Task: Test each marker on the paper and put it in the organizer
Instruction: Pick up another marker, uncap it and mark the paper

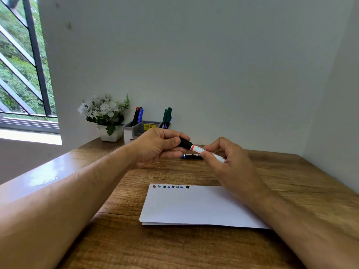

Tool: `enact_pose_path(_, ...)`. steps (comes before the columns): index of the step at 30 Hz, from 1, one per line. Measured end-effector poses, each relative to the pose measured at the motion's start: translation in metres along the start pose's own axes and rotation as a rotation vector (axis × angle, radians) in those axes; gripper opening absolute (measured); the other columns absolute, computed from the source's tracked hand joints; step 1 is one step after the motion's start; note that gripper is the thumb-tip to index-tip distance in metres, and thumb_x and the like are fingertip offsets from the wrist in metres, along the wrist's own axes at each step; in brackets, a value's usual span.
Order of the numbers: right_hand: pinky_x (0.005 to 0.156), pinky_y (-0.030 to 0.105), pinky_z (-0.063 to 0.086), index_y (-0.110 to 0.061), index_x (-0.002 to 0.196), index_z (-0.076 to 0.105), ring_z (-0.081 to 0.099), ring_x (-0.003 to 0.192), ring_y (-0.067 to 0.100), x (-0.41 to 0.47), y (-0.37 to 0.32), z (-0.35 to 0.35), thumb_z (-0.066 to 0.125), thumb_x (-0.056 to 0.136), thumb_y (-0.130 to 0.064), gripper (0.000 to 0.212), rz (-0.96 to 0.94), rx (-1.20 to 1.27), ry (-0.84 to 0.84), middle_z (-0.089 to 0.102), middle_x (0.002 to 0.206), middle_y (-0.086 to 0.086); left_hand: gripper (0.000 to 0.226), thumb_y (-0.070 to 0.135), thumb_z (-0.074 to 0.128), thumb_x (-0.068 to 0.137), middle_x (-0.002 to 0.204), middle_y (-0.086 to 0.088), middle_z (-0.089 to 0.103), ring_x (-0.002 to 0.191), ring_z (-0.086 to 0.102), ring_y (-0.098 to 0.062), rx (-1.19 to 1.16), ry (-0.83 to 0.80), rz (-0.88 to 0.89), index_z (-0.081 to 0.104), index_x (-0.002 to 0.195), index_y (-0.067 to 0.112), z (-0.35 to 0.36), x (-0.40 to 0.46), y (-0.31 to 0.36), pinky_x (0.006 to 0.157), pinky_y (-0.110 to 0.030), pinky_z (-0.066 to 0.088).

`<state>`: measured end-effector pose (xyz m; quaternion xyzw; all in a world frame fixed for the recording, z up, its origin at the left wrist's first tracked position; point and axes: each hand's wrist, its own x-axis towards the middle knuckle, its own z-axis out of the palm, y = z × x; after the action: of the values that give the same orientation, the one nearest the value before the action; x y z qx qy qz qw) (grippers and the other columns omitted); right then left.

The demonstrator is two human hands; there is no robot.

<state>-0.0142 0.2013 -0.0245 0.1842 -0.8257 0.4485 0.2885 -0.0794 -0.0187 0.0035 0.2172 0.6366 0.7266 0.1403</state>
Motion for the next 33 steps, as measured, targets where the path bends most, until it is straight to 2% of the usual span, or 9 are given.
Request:
enact_pose_path(7, 0.039, 0.012, 0.031, -0.024, 0.083, 0.066, 0.044, 0.042, 0.0, 0.003, -0.001, 0.001, 0.069, 0.092, -0.027, 0.01, 0.047, 0.063, 0.018, 0.057, 0.054, -0.022, 0.023, 0.006, 0.06, 0.086, 0.106, -0.018, 0.074, 0.088, 0.075, -0.018, -0.01, 0.027, 0.045, 0.079, 0.098, 0.011, 0.008, 0.0, 0.002, 0.068, -0.02, 0.059)
enact_pose_path(13, 0.038, 0.012, 0.028, -0.027, 0.086, 0.065, 0.04, 0.041, 0.001, 0.003, -0.002, 0.002, 0.066, 0.093, -0.034, 0.011, 0.089, 0.122, 0.029, 0.052, 0.051, -0.016, 0.026, 0.007, 0.055, 0.094, 0.114, -0.017, 0.072, 0.1, 0.072, -0.021, -0.061, 0.057, 0.091, 0.072, 0.114, 0.009, 0.013, 0.002, 0.001, 0.072, -0.021, 0.059)
enact_pose_path(16, 0.039, 0.015, 0.028, -0.026, 0.088, 0.064, 0.036, 0.041, 0.003, 0.001, -0.003, 0.007, 0.064, 0.094, -0.038, 0.013, 0.104, 0.166, 0.051, 0.05, 0.058, -0.008, 0.033, 0.012, 0.062, 0.089, 0.117, -0.015, 0.071, 0.101, 0.072, -0.022, -0.166, 0.037, 0.115, 0.068, 0.122, 0.011, 0.02, 0.0, -0.001, 0.073, -0.024, 0.06)
enact_pose_path(20, 0.042, 0.017, 0.032, -0.025, 0.093, 0.061, 0.04, 0.046, 0.002, 0.002, -0.005, 0.013, 0.061, 0.097, -0.038, 0.013, 0.139, 0.169, 0.048, 0.059, 0.066, 0.002, 0.047, 0.016, 0.07, 0.085, 0.102, -0.015, 0.073, 0.093, 0.073, -0.029, -0.171, 0.004, 0.107, 0.058, 0.13, 0.022, 0.037, 0.002, -0.007, 0.073, -0.033, 0.062)
enact_pose_path(23, 0.053, 0.016, 0.038, -0.028, 0.097, 0.062, 0.053, 0.058, 0.001, 0.002, -0.003, 0.011, 0.059, 0.097, -0.04, 0.012, 0.159, 0.118, -0.009, 0.065, 0.074, -0.003, 0.043, 0.011, 0.068, 0.089, 0.095, -0.015, 0.07, 0.087, 0.073, -0.026, -0.105, 0.098, 0.132, 0.055, 0.129, 0.021, 0.047, 0.005, -0.015, 0.073, -0.034, 0.061)
enact_pose_path(26, 0.056, 0.028, 0.044, -0.032, 0.107, 0.063, 0.06, 0.061, 0.013, 0.0, -0.001, 0.011, 0.059, 0.097, -0.044, 0.016, 0.21, 0.062, -0.082, 0.07, 0.086, 0.002, 0.044, 0.006, 0.064, 0.092, 0.104, -0.019, 0.064, 0.09, 0.073, -0.027, -0.007, 0.18, 0.16, 0.053, 0.13, 0.025, 0.042, 0.007, -0.016, 0.077, -0.037, 0.06)
enact_pose_path(29, 0.044, 0.018, 0.045, -0.03, 0.123, 0.06, 0.061, 0.045, 0.005, -0.002, -0.001, 0.012, 0.06, 0.098, -0.039, 0.027, 0.272, 0.092, -0.105, 0.07, 0.097, -0.009, 0.058, 0.004, 0.056, 0.096, 0.12, -0.02, 0.059, 0.091, 0.072, -0.022, 0.094, 0.305, 0.21, 0.04, 0.141, 0.037, 0.027, 0.009, -0.005, 0.071, -0.035, 0.061)
enact_pose_path(31, 0.044, 0.014, 0.044, -0.029, 0.126, 0.059, 0.062, 0.047, 0.003, -0.003, -0.001, 0.013, 0.061, 0.098, -0.037, 0.03, 0.284, 0.048, -0.146, 0.067, 0.105, -0.012, 0.07, 0.004, 0.052, 0.098, 0.124, -0.016, 0.057, 0.086, 0.072, -0.017, 0.221, 0.403, 0.268, 0.026, 0.147, 0.046, 0.015, 0.01, 0.006, 0.063, -0.03, 0.06)
enact_pose_path(33, 0.047, 0.012, 0.045, -0.032, 0.123, 0.06, 0.063, 0.054, 0.001, -0.005, -0.001, 0.014, 0.062, 0.097, -0.038, 0.027, 0.281, 0.004, -0.186, 0.064, 0.109, -0.015, 0.077, 0.004, 0.05, 0.099, 0.128, -0.014, 0.056, 0.093, 0.069, -0.017, 0.289, 0.496, 0.33, 0.015, 0.149, 0.052, 0.002, 0.013, 0.018, 0.063, -0.028, 0.06)
